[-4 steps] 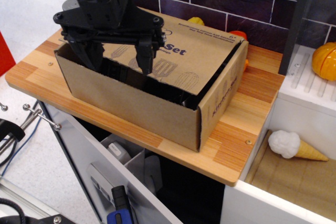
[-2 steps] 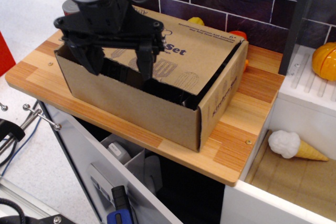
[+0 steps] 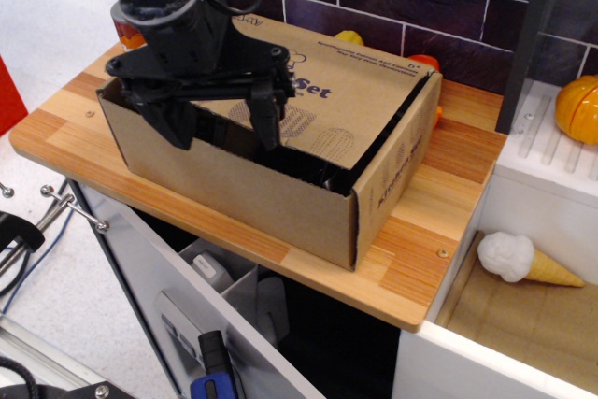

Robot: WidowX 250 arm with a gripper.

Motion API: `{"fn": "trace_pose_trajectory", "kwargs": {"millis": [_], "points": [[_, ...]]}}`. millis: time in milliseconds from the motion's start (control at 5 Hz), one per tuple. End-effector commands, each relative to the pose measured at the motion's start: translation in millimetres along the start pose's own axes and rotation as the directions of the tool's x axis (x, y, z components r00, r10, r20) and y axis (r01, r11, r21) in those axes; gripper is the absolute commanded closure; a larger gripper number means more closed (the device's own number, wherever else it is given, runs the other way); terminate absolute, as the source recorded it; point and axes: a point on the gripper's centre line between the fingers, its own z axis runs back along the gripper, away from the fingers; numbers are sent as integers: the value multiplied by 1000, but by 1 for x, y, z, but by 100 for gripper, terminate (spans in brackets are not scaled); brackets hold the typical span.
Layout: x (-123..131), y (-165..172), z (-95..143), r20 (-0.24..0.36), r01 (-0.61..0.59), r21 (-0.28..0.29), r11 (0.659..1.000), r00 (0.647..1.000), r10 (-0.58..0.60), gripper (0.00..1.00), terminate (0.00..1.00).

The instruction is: Open brown1fbox flap

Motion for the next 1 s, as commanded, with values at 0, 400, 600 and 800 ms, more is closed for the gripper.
{"fn": "trace_pose_trajectory", "kwargs": {"millis": [0,400,600,800], "points": [[6,-1,-7,52,9,-65,998,999,-6,0,0],[15,-10,-3,109,37,-91,995,994,-27,0,0],[21,-16,8,162,50,-79,996,986,-37,0,0],[31,-19,19,220,68,-60,996,974,-53,0,0]]}}
